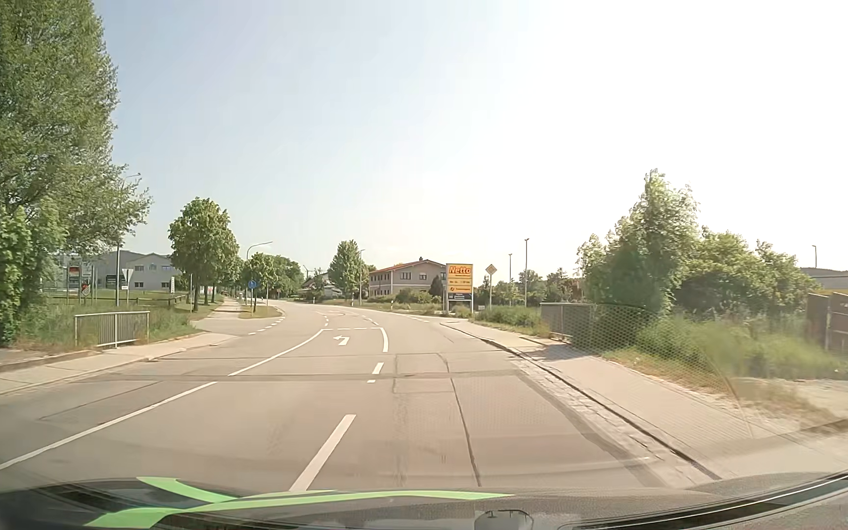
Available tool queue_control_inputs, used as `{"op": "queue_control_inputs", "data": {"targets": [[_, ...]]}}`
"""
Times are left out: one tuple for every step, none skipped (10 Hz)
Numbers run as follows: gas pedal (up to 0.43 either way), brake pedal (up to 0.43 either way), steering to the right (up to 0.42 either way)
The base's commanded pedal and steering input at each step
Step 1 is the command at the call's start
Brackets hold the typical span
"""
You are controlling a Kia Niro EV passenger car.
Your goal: Follow the waypoints while adhering to traffic rules and regulations
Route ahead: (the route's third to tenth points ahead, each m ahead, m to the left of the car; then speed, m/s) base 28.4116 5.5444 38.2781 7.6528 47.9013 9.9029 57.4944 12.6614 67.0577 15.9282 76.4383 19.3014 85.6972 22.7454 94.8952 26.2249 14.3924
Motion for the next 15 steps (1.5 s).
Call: {"op": "queue_control_inputs", "data": {"targets": [[0.098, 0.0, -0.038], [0.098, 0.0, -0.038], [0.098, 0.0, -0.038], [0.098, 0.0, -0.037], [0.098, 0.0, -0.037], [0.098, 0.0, -0.037], [0.098, 0.0, -0.037], [0.11, 0.0, -0.037], [0.11, 0.0, -0.037], [0.11, 0.0, -0.035], [0.118, 0.0, -0.029], [0.118, 0.0, -0.022], [0.118, 0.0, -0.02], [0.118, 0.0, -0.021], [0.118, 0.0, -0.024]]}}
